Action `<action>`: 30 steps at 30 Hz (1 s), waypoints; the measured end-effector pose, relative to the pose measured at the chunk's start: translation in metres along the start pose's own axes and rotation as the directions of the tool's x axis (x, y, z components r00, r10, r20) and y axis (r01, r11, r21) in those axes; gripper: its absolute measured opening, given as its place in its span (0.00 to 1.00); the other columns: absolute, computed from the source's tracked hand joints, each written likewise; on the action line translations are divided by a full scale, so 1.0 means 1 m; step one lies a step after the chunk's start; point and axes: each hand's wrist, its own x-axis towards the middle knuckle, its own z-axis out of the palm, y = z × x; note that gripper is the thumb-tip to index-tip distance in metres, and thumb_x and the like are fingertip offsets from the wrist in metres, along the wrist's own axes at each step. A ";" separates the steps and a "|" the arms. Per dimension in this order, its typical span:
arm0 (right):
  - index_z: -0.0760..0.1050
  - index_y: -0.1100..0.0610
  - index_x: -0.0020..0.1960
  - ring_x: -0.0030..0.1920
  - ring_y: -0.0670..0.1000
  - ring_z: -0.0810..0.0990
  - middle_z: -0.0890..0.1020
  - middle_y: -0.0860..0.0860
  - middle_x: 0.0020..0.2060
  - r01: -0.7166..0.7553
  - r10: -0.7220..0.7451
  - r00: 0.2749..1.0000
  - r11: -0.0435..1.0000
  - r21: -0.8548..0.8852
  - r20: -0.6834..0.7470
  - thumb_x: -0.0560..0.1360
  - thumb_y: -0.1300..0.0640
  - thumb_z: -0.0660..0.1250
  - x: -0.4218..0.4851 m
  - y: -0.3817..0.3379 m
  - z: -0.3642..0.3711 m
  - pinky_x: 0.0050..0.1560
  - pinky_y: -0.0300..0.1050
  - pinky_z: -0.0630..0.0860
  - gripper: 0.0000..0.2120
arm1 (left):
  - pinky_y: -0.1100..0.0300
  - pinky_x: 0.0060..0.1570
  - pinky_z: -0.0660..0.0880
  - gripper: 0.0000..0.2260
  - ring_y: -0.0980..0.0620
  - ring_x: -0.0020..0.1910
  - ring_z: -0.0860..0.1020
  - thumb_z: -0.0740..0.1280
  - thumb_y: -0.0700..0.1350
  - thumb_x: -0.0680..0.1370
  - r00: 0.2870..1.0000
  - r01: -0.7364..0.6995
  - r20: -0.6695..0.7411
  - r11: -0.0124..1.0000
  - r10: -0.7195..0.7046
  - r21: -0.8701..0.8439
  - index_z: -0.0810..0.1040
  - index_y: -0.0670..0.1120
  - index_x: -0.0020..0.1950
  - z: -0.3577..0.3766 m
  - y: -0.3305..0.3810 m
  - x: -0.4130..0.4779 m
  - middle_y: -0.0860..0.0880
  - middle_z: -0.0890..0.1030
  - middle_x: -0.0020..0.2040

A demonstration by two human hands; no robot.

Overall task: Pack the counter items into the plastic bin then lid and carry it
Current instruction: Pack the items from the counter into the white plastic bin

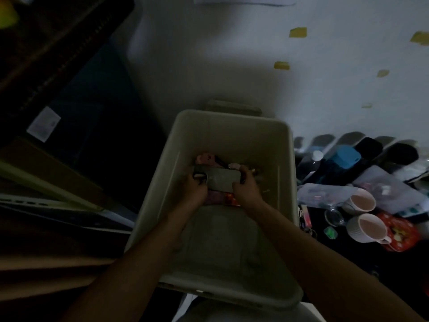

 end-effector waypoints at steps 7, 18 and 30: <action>0.63 0.63 0.72 0.54 0.49 0.71 0.71 0.53 0.54 -0.107 0.108 0.993 0.993 -0.041 0.044 0.79 0.68 0.59 0.010 0.006 0.010 0.32 0.25 0.70 0.22 | 0.48 0.68 0.68 0.24 0.38 0.68 0.69 0.63 0.46 0.78 0.989 0.085 0.103 0.981 -0.104 0.173 0.67 0.46 0.74 0.015 -0.024 0.016 0.39 0.67 0.72; 0.72 0.61 0.67 0.63 0.51 0.75 0.77 0.52 0.62 -0.070 0.083 0.994 0.983 -0.168 0.074 0.80 0.61 0.61 0.033 0.040 0.039 0.64 0.38 0.69 0.15 | 0.52 0.65 0.71 0.20 0.40 0.66 0.73 0.62 0.44 0.81 0.959 0.098 0.242 0.971 -0.151 0.220 0.70 0.42 0.72 0.029 -0.060 0.038 0.40 0.73 0.69; 0.71 0.56 0.70 0.66 0.61 0.73 0.75 0.59 0.67 -0.144 0.196 0.974 0.923 -0.356 0.113 0.81 0.52 0.60 0.043 0.065 0.051 0.66 0.55 0.71 0.19 | 0.58 0.59 0.70 0.15 0.42 0.62 0.76 0.61 0.44 0.82 0.966 0.152 0.214 0.988 -0.142 -0.031 0.76 0.42 0.68 0.039 -0.076 0.053 0.42 0.77 0.65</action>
